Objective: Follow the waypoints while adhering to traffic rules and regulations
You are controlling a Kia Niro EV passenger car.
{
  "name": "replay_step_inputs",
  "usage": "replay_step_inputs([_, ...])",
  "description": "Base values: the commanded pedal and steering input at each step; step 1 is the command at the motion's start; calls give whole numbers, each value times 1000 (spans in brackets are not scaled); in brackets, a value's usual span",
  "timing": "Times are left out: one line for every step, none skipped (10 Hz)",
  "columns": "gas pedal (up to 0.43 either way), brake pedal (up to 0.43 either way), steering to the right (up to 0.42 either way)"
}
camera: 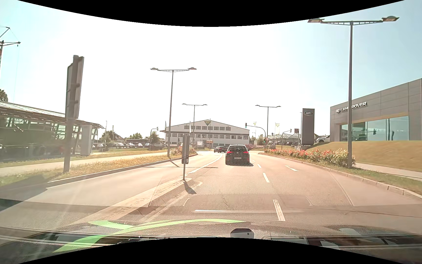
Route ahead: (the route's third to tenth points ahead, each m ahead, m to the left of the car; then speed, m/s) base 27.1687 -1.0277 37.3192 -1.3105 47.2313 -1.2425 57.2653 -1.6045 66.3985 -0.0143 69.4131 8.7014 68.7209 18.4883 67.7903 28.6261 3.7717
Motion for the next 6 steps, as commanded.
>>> replay_step_inputs([138, 0, 48])
replay_step_inputs([138, 0, 49])
replay_step_inputs([138, 0, 55])
replay_step_inputs([138, 0, 67])
replay_step_inputs([138, 0, 77])
replay_step_inputs([138, 0, 88])
